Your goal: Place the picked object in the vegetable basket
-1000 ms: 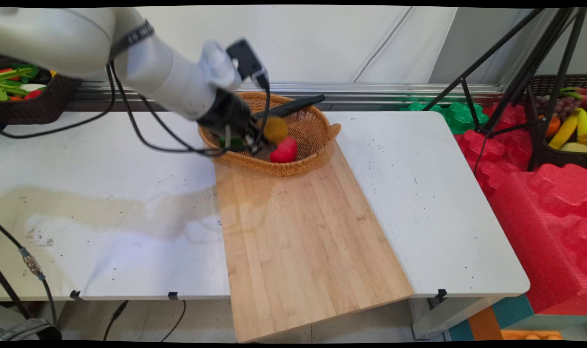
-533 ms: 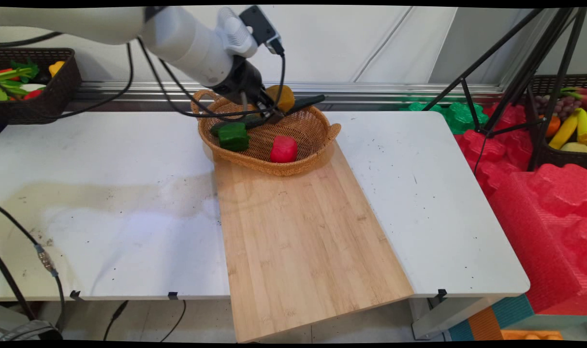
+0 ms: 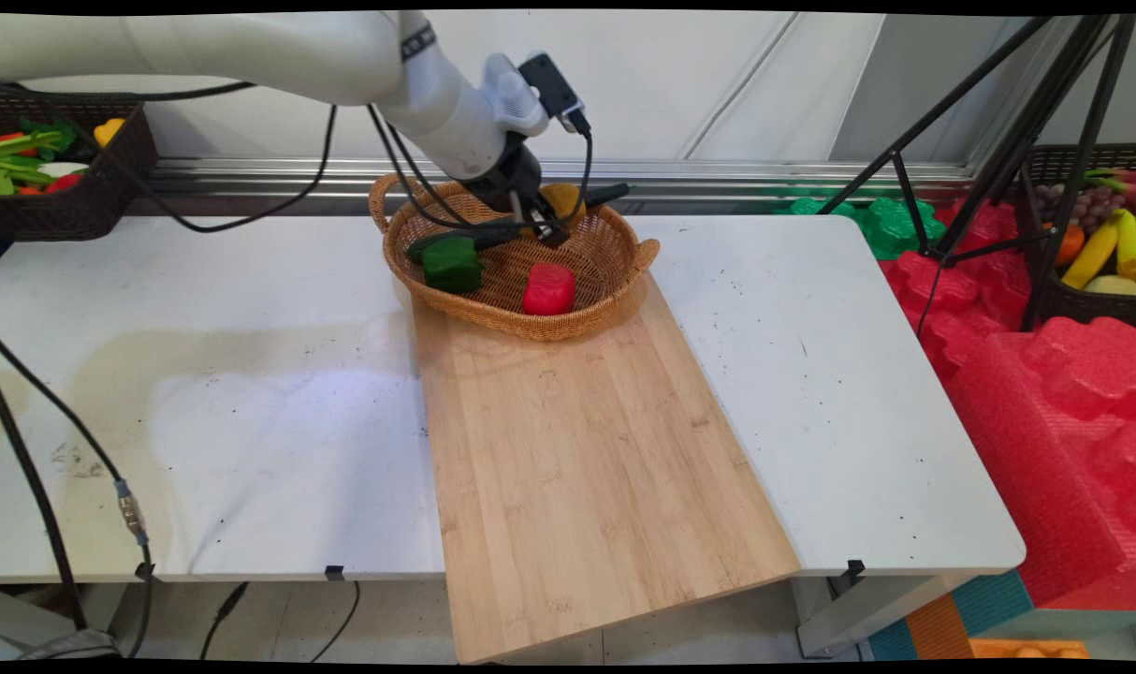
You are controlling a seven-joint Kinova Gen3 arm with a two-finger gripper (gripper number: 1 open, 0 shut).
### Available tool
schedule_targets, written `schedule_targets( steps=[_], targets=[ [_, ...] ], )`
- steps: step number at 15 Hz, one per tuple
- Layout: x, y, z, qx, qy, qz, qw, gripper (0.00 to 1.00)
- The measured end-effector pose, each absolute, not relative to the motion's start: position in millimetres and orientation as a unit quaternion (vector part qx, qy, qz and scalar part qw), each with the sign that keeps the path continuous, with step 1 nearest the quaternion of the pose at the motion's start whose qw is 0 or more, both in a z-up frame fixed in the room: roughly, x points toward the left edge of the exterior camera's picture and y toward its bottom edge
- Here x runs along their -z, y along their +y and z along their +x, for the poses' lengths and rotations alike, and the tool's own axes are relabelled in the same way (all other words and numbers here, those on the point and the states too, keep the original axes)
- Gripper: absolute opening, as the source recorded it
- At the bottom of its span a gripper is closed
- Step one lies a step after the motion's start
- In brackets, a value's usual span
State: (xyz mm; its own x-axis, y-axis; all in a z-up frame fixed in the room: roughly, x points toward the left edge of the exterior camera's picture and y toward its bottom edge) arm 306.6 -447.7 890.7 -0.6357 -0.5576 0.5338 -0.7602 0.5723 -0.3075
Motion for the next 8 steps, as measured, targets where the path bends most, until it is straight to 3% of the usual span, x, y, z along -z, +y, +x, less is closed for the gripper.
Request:
schedule_targets(
  steps=[8],
  targets=[
    [-844,-501,303,-0.235,-0.872,0.385,0.191,0.0]
  ],
)
